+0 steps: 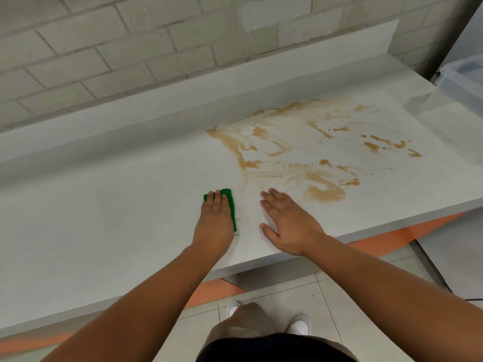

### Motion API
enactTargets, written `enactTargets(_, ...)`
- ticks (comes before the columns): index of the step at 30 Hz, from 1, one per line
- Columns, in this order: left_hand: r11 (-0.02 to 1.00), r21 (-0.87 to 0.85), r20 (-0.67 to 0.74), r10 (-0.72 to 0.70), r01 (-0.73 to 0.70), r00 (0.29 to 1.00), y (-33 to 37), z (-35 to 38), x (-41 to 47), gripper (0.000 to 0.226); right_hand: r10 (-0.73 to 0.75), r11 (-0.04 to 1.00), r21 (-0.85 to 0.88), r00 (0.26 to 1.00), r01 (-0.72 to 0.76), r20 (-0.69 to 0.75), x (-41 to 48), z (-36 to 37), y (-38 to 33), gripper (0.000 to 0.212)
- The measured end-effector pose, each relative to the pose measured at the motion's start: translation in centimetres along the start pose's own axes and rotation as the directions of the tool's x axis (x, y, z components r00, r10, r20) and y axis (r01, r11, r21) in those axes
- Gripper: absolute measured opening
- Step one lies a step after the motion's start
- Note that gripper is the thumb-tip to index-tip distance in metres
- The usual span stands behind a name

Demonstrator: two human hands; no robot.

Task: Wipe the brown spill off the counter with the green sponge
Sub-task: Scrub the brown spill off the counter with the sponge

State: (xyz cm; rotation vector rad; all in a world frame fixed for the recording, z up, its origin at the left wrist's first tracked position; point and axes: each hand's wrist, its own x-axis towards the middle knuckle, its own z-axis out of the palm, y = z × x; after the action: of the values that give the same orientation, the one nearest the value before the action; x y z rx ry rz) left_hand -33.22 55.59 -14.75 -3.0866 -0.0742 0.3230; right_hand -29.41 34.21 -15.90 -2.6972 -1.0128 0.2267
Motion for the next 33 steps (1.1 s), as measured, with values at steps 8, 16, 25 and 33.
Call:
enactTargets(8,0.948,-0.212,-0.126,0.215,-0.238,0.969,2.7,0.6,1.9,0.063,0.037,0.983,0.183,0.987,-0.008,-0.155,-0.3,0.1,0.3,0.065)
enactTargets(16,0.967,-0.157,-0.13,0.182,-0.202,0.975,-2.8,-0.2,7.4,0.064,0.163,0.981,0.152,0.946,-0.124,-0.28,-2.9,-2.3,3.0,0.056)
enactTargets(25,0.903,-0.144,-0.075,0.399,-0.405,0.914,2.9,-0.9,7.5,0.065,0.211,0.977,0.006,0.955,-0.215,-0.206,-3.8,-1.7,4.5,0.059)
enactTargets(33,0.897,-0.147,-0.124,0.402,-0.417,0.907,-1.5,-0.5,9.4,0.07,0.317,0.948,0.067,0.908,-0.311,-0.275,-5.0,-2.4,5.2,0.062)
